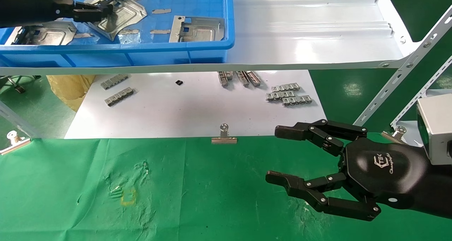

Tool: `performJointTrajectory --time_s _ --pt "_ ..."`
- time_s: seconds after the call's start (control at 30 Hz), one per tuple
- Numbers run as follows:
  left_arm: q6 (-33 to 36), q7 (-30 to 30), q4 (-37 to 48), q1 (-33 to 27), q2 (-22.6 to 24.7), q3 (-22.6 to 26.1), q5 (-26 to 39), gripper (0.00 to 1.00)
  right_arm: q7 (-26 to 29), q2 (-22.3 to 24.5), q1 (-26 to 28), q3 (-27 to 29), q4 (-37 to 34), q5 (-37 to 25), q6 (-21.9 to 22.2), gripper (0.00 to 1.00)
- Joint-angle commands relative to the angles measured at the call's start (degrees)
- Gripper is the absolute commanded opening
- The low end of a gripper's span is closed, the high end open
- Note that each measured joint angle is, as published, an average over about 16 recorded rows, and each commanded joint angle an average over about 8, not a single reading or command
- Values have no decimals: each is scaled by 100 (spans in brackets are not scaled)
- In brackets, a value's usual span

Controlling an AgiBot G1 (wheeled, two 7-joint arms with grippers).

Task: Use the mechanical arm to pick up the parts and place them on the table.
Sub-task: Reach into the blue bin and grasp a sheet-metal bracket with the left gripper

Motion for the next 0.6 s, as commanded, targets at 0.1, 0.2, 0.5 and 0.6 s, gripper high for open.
performJointTrajectory --time_s 0.1,0.2,0.5,0.6 --pt "-56 -2 66 12 -34 -12 -16 0 0 0 0 0 0 0 0 100" --pt "-90 -2 85 38 -45 -20 -28 0 0 0 0 0 0 0 0 100" --pt "-183 17 79 52 -58 -33 -45 0 0 0 0 0 0 0 0 100" --pt "-192 18 79 50 -69 -41 -58 0 0 0 0 0 0 0 0 100"
